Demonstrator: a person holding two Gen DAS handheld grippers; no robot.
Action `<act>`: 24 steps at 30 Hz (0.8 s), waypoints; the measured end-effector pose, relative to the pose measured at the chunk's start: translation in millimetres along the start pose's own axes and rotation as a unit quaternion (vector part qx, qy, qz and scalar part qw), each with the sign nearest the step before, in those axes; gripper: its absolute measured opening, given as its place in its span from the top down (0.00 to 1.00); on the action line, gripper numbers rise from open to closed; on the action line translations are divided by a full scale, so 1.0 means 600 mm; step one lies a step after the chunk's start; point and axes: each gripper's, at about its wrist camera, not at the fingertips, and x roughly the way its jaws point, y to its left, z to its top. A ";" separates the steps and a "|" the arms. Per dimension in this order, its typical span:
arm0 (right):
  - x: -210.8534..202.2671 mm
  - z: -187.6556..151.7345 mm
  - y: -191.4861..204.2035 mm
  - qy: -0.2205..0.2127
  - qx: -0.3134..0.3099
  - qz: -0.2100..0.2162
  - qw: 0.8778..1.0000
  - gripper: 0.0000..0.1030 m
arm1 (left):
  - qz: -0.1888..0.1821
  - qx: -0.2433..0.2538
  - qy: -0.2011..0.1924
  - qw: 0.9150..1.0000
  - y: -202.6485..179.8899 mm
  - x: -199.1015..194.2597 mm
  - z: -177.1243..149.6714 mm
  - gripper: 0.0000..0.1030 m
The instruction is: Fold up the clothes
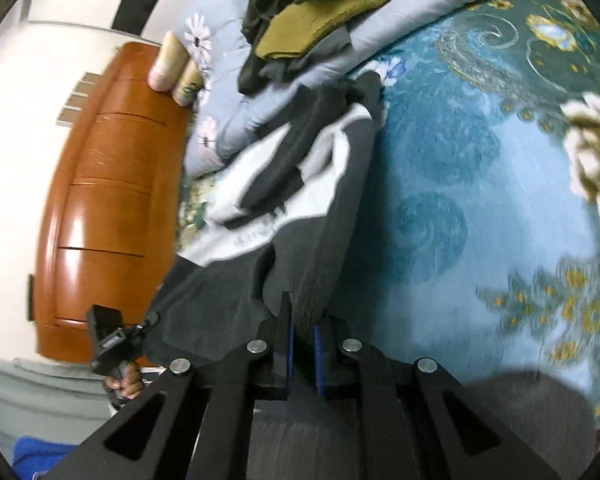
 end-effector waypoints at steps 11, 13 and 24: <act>0.062 0.131 -0.049 -0.018 0.129 0.069 0.989 0.92 | -0.072 -0.142 -0.034 0.987 0.073 0.061 0.138 0.93; 0.081 0.173 -0.063 -0.030 0.160 0.065 0.985 0.92 | -0.074 -0.169 -0.043 0.982 0.091 0.093 0.187 0.93; 0.194 0.266 -0.134 -0.002 0.240 -0.002 0.971 0.88 | -0.062 -0.261 0.003 0.963 0.174 0.249 0.273 0.76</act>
